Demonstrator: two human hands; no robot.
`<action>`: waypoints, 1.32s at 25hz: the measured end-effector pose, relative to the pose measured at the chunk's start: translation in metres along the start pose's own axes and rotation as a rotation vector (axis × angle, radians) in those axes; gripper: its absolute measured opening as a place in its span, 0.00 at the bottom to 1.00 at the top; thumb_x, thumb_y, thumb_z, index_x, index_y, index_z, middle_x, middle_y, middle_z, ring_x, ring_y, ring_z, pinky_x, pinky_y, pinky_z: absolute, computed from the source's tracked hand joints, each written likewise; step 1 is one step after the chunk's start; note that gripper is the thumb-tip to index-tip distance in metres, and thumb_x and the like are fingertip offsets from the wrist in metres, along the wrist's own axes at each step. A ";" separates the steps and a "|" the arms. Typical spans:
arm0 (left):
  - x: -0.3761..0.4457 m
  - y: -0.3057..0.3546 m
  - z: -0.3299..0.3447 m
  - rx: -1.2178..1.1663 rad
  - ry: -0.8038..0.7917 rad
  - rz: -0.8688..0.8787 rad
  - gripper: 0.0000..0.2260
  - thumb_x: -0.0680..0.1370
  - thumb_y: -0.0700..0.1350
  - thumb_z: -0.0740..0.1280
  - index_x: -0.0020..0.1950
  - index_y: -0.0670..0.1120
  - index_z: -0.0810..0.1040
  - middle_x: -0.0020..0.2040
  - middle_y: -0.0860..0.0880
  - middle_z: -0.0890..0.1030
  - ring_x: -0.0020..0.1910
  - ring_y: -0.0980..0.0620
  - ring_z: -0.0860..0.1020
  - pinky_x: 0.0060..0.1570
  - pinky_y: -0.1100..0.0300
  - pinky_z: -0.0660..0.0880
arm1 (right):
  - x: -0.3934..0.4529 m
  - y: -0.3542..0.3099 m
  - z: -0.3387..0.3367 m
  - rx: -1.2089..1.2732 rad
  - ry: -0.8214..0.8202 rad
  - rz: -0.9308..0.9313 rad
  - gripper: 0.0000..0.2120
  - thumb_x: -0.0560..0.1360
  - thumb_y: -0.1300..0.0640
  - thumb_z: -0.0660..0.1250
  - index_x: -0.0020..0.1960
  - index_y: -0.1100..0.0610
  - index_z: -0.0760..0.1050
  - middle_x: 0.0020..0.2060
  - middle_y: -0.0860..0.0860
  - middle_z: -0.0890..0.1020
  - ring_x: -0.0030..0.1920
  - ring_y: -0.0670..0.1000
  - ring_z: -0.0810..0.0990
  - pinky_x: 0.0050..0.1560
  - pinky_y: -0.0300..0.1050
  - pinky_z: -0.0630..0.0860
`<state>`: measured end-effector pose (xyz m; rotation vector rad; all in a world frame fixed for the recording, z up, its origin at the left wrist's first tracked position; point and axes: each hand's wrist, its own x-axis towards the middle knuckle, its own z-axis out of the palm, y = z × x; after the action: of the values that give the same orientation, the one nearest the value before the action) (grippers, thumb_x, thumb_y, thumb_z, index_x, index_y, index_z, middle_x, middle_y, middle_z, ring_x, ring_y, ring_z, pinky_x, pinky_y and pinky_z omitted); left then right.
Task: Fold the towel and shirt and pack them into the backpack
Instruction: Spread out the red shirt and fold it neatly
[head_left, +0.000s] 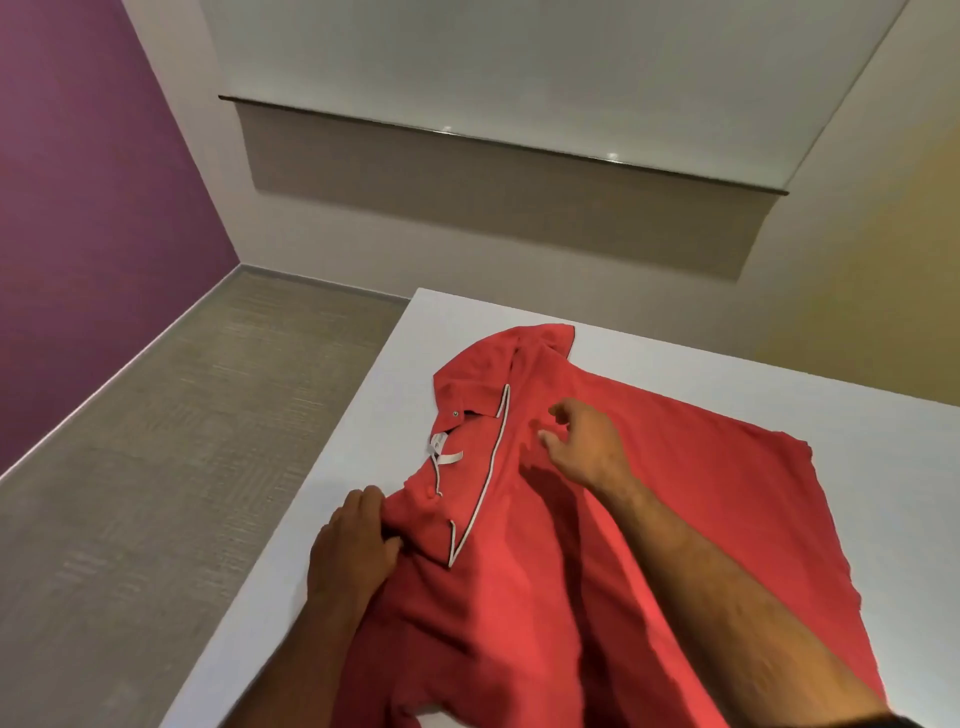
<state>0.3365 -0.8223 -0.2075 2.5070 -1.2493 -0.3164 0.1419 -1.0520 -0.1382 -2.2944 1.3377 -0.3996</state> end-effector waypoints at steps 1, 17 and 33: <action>0.002 -0.004 0.001 -0.035 0.013 -0.006 0.15 0.68 0.48 0.75 0.47 0.48 0.71 0.45 0.48 0.76 0.44 0.44 0.78 0.39 0.52 0.75 | 0.018 -0.009 0.004 -0.018 -0.024 -0.008 0.17 0.72 0.55 0.71 0.59 0.60 0.77 0.55 0.57 0.83 0.54 0.59 0.80 0.54 0.47 0.74; 0.036 -0.054 -0.015 -0.779 -0.011 -0.109 0.11 0.67 0.36 0.79 0.40 0.51 0.83 0.33 0.50 0.83 0.33 0.54 0.80 0.37 0.62 0.76 | 0.130 -0.106 0.065 0.297 -0.488 0.275 0.08 0.73 0.56 0.66 0.43 0.58 0.81 0.37 0.57 0.83 0.37 0.56 0.80 0.41 0.46 0.71; 0.035 -0.055 -0.013 -0.264 0.396 0.081 0.05 0.73 0.50 0.73 0.44 0.52 0.80 0.38 0.56 0.79 0.39 0.52 0.77 0.37 0.55 0.76 | 0.055 -0.050 0.083 0.775 -0.121 0.250 0.08 0.76 0.48 0.68 0.41 0.51 0.80 0.37 0.46 0.81 0.39 0.46 0.77 0.44 0.47 0.73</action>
<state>0.4018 -0.8169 -0.2183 2.1532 -1.0666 0.0358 0.2444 -1.0592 -0.1818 -1.4747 1.1232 -0.5625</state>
